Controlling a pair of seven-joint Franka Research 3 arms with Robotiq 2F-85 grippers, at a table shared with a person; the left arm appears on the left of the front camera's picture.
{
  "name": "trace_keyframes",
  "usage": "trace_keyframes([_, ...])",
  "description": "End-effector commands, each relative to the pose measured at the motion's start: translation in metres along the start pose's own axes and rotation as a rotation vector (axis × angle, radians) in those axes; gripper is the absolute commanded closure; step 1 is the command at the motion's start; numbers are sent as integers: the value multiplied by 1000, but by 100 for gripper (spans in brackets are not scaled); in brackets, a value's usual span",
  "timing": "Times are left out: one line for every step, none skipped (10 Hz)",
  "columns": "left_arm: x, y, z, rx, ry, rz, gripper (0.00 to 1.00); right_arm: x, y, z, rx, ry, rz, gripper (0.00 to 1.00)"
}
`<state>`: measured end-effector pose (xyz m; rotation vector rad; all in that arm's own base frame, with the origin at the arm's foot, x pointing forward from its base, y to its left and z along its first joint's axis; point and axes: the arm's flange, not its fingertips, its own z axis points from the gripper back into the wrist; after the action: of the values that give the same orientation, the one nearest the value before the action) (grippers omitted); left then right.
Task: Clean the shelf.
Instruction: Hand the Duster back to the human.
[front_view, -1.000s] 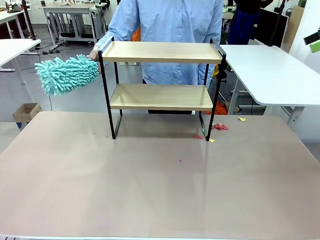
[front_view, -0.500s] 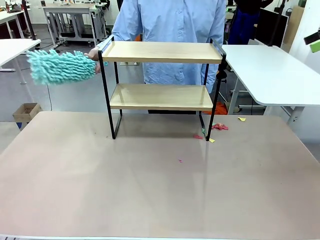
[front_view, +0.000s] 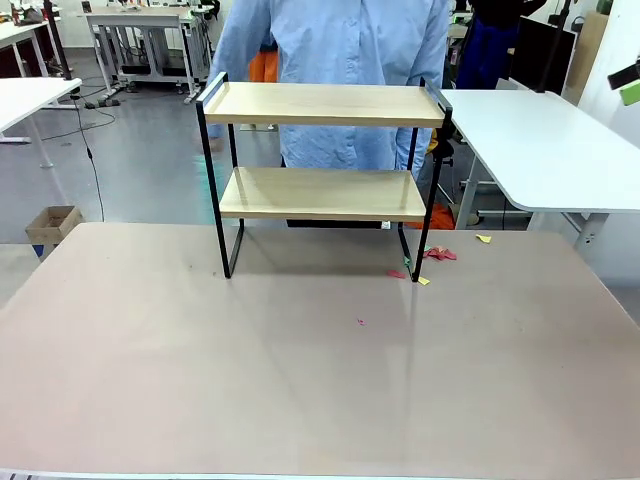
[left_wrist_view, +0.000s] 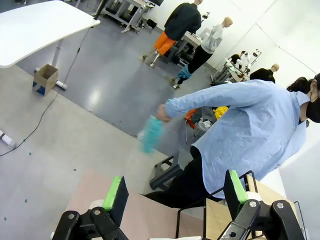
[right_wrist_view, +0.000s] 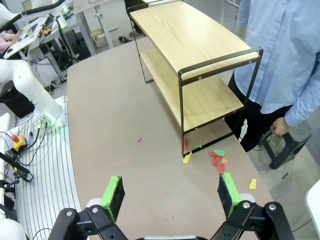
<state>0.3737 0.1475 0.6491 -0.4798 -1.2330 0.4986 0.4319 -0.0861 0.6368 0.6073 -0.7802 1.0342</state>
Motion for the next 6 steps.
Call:
trace_keyframes([1, 0, 2, -9, 1, 10, 0, 1, 1, 1, 0, 14, 5, 0])
trace_keyframes([1, 0, 2, -9, 1, 10, 0, 1, 1, 1, 0, 14, 5, 0])
trace_keyframes([1, 0, 2, -9, 1, 10, 0, 1, 1, 1, 0, 14, 5, 0])
trace_keyframes([1, 0, 2, -9, 1, 10, 0, 1, 1, 1, 0, 14, 5, 0])
trace_keyframes([1, 0, 2, -9, 1, 10, 0, 1, 1, 1, 0, 14, 5, 0])
trace_keyframes([1, 0, 2, -9, 1, 10, 0, 1, 1, 1, 0, 14, 5, 0])
